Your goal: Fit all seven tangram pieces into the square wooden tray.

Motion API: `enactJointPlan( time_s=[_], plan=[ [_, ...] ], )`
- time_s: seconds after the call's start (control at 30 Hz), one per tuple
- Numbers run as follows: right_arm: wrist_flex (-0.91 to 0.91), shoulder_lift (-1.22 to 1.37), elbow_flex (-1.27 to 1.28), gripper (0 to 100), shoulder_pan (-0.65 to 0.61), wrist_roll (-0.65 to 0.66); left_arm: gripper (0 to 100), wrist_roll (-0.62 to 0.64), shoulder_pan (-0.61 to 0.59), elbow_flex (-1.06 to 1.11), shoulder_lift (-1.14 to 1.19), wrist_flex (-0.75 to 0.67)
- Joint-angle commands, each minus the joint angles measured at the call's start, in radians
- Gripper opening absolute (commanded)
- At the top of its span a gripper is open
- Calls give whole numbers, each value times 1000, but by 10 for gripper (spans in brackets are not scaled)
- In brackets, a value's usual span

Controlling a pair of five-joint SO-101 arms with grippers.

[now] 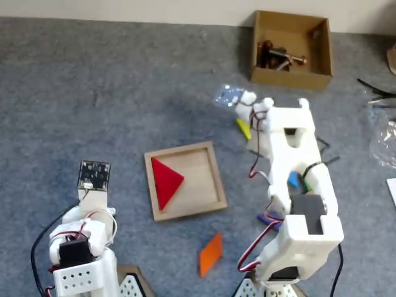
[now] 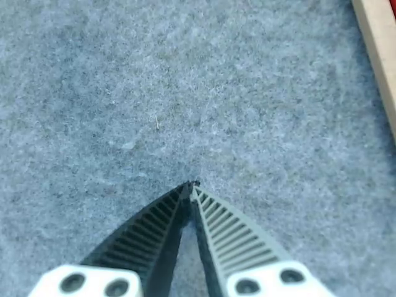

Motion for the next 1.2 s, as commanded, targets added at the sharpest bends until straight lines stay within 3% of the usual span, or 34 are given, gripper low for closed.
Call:
enactJointPlan(
  time_s=[0.0,0.57,1.17],
  plan=[
    [12,-10,-56,283,13,71,5,5,-18,19,-5,2],
    [18,211,-202,283,22,133,5,5,-18,19,-5,2],
    [12,228,-255,285,19,143,5,5,-18,19,-5,2]
  ],
)
